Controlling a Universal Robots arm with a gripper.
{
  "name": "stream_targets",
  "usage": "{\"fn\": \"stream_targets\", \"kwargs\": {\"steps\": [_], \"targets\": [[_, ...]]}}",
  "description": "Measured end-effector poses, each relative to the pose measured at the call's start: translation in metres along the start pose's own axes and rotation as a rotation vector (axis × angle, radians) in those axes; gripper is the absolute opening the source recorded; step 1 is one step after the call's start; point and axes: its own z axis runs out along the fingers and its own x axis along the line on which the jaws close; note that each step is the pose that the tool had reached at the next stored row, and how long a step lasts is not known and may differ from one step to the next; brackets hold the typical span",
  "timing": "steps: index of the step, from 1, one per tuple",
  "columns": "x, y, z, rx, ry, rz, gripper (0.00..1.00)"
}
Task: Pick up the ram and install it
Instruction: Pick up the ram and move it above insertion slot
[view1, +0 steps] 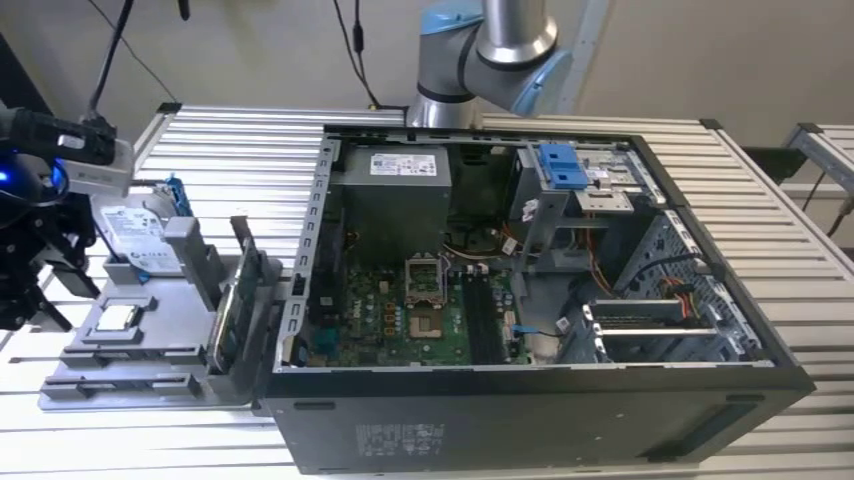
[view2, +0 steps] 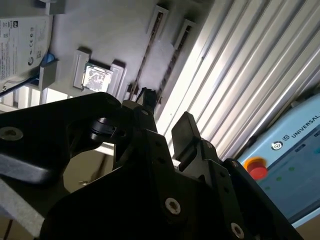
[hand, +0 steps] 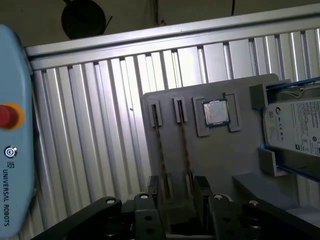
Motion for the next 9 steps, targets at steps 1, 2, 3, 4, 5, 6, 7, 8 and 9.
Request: {"fn": "stream_targets", "kwargs": {"steps": [1, 2, 3, 4, 5, 6, 7, 8, 9], "targets": [[0.0000, 0.0001, 0.0015, 0.0003, 0.0000, 0.000, 0.42], [0.0000, 0.0002, 0.0030, 0.0005, 0.0000, -0.001, 0.42], [0.0000, 0.0004, 0.0044, 0.0007, -0.0001, -0.001, 0.42], [0.0000, 0.0005, 0.0058, 0.0008, -0.0001, -0.001, 0.42], [-0.0001, 0.0007, 0.0073, 0.0010, -0.0002, -0.001, 0.42], [-0.0002, 0.0010, 0.0087, 0.0013, -0.0001, -0.002, 0.42], [-0.0002, 0.0012, 0.0102, 0.0017, -0.0002, -0.002, 0.42], [-0.0003, 0.0015, 0.0119, 0.0024, -0.0003, -0.003, 0.42], [-0.0003, 0.0020, 0.0136, 0.0033, -0.0005, -0.003, 0.42]]}}
